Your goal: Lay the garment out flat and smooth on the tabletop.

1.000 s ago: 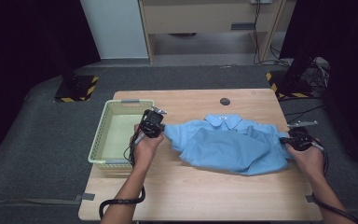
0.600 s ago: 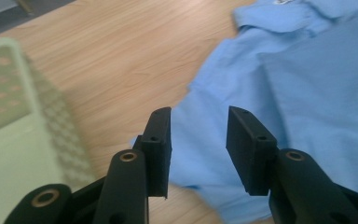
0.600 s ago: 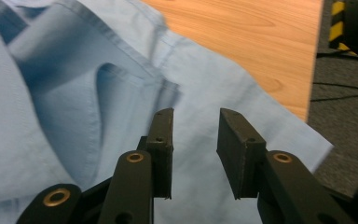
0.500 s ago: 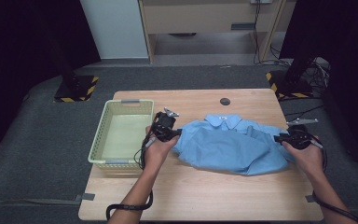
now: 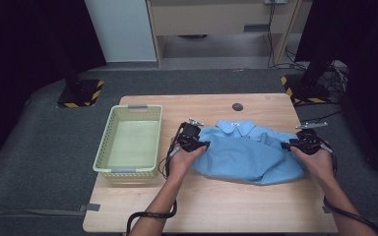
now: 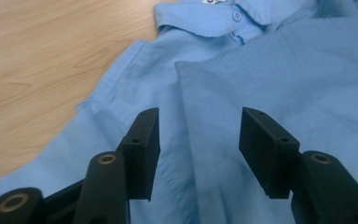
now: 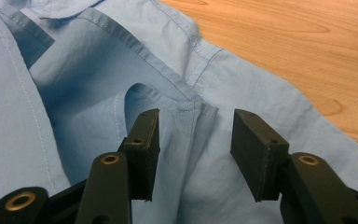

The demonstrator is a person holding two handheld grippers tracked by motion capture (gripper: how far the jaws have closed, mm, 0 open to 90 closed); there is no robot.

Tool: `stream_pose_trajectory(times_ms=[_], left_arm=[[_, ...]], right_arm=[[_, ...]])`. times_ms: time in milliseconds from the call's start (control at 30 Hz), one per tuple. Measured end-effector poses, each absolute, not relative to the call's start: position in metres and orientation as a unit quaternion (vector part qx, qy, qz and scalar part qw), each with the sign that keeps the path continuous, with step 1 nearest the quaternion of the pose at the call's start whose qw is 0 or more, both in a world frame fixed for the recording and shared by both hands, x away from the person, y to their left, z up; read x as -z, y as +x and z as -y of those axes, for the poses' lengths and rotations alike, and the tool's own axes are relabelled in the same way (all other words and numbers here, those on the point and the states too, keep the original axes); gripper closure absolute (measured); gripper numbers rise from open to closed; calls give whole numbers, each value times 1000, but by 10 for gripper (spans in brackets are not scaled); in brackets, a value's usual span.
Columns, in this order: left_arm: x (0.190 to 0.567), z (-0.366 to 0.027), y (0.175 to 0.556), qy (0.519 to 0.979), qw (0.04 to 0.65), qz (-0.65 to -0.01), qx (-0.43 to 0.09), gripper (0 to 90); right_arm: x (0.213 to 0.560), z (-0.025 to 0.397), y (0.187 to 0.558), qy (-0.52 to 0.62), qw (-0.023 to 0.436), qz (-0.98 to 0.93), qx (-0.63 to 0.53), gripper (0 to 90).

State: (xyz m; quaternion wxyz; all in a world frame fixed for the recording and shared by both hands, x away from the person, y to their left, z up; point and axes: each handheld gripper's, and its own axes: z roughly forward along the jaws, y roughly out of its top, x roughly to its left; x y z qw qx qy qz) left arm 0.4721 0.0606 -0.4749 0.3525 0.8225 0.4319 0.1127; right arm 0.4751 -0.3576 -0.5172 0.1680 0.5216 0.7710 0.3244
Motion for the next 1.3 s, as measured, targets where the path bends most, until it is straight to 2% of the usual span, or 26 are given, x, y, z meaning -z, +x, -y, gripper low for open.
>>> stream_pose_trajectory(times_ms=[233, 400, 467, 567, 600, 633, 767, 967, 1133, 1300], left_arm=[[491, -42, 495, 821, 348, -442, -92, 462], [502, -26, 505, 831, 337, -434, -82, 487], [506, -23, 508, 836, 328, -432, -81, 557], [507, -21, 506, 837, 328, -429, -87, 798], [505, -21, 505, 834, 332, -431, -90, 864], [503, -21, 503, 833, 336, -430, -94, 890], [484, -25, 492, 827, 360, -418, -105, 897], [457, -36, 463, 828, 391, -386, -113, 898], [452, -44, 438, 836, 398, -362, -110, 899], [460, -49, 424, 841, 395, -353, -107, 898]], right_arm=[[522, 356, 478, 517, 158, -778, -321, 524], [524, 358, 478, 514, 152, -779, -327, 552], [525, 360, 477, 515, 153, -778, -326, 555], [527, 361, 476, 516, 151, -778, -325, 554], [528, 362, 475, 516, 150, -778, -325, 552], [529, 362, 475, 516, 150, -779, -325, 552], [532, 363, 472, 519, 152, -774, -329, 546], [533, 362, 469, 524, 152, -768, -336, 484], [534, 359, 470, 524, 150, -768, -337, 443], [529, 355, 472, 524, 140, -766, -345, 497]])
